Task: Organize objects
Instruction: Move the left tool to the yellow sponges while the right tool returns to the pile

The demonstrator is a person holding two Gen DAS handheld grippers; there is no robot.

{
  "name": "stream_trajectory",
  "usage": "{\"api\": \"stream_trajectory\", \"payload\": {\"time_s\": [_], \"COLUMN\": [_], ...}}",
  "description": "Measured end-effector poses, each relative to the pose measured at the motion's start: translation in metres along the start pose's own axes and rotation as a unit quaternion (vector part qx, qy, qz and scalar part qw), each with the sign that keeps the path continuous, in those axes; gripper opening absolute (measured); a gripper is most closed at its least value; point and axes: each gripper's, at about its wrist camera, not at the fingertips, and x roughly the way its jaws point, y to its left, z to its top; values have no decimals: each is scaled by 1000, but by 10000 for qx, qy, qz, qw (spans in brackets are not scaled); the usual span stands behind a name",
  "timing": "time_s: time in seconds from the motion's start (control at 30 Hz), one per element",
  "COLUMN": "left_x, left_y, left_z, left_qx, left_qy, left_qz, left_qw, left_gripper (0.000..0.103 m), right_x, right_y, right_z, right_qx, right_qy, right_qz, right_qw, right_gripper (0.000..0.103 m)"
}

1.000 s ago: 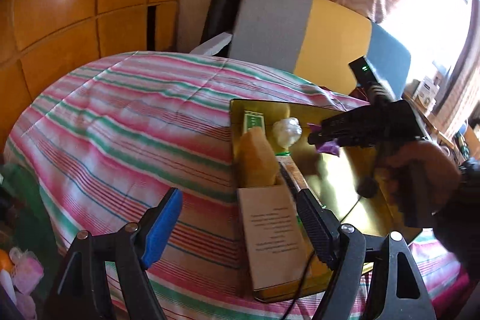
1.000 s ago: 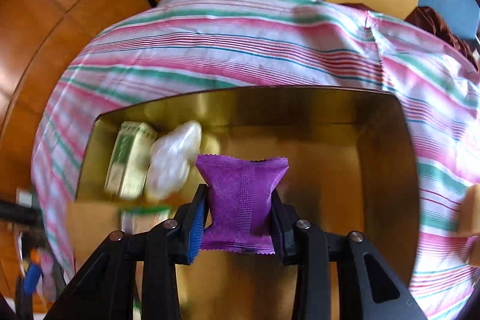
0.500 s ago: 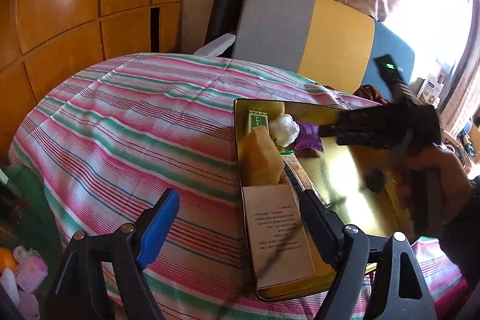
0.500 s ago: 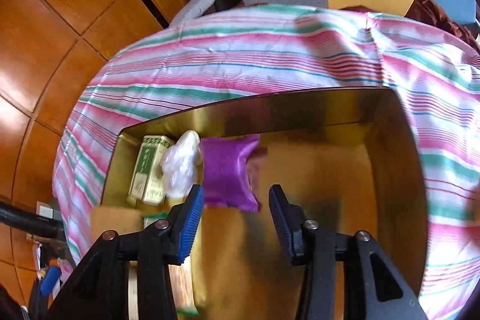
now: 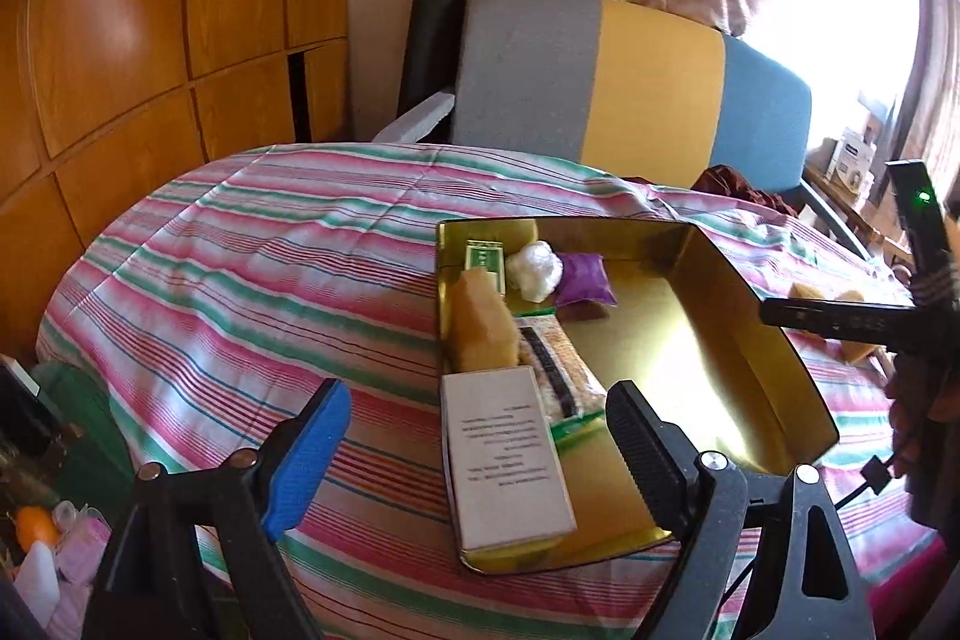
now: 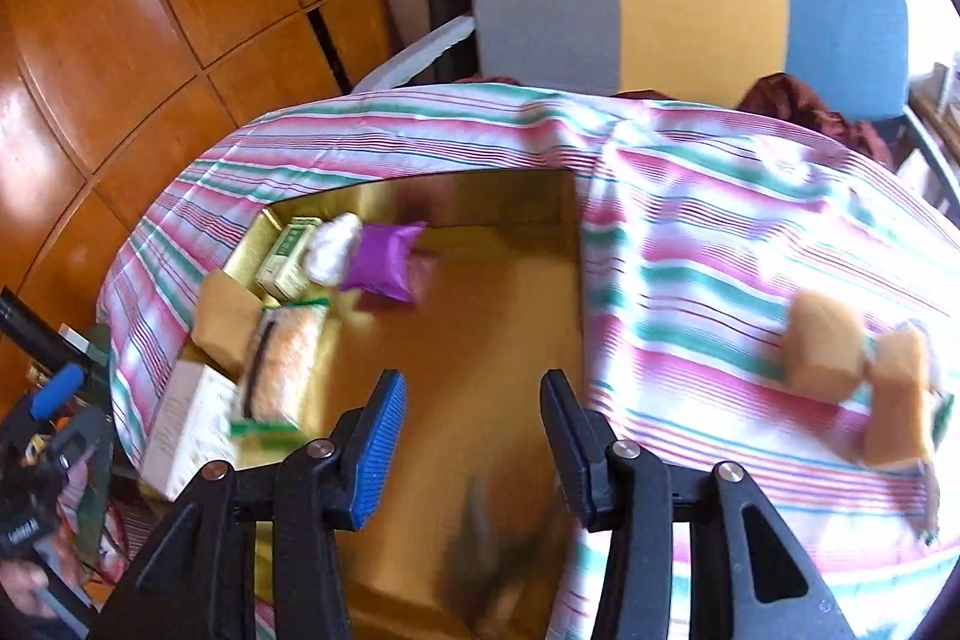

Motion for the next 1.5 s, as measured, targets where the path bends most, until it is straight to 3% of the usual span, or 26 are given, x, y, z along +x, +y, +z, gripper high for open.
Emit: {"api": "stream_trajectory", "payload": {"time_s": [0.43,0.7,0.87,1.13,1.27,1.5], "left_x": [-7,-6,-4,4,10,17], "left_y": [-39,-66,-90,-136,-163,-206], "left_z": [-6,-5,-2,3,5,6], "left_qx": [471,830,1098,1540,1783,2094], "left_qy": [35,83,92,139,184,262], "left_qz": [-112,-181,-278,-484,-695,-1037], "left_qw": [9988,9964,9935,9868,9813,9720], "left_gripper": [88,88,88,88,88,88], "right_x": [-51,-75,-82,-89,-99,-123], "right_y": [-80,-151,-186,-205,-221,-255], "right_z": [-42,-56,-65,-70,-75,-90], "right_qx": [310,725,1547,2005,2414,3374], "right_qy": [-177,-370,-486,-532,-680,-1055], "right_qz": [-614,-1464,-1449,-1411,-1441,-1405], "right_qw": [9975,9859,9761,9680,9572,9248], "right_gripper": [47,47,47,47,47,47]}}
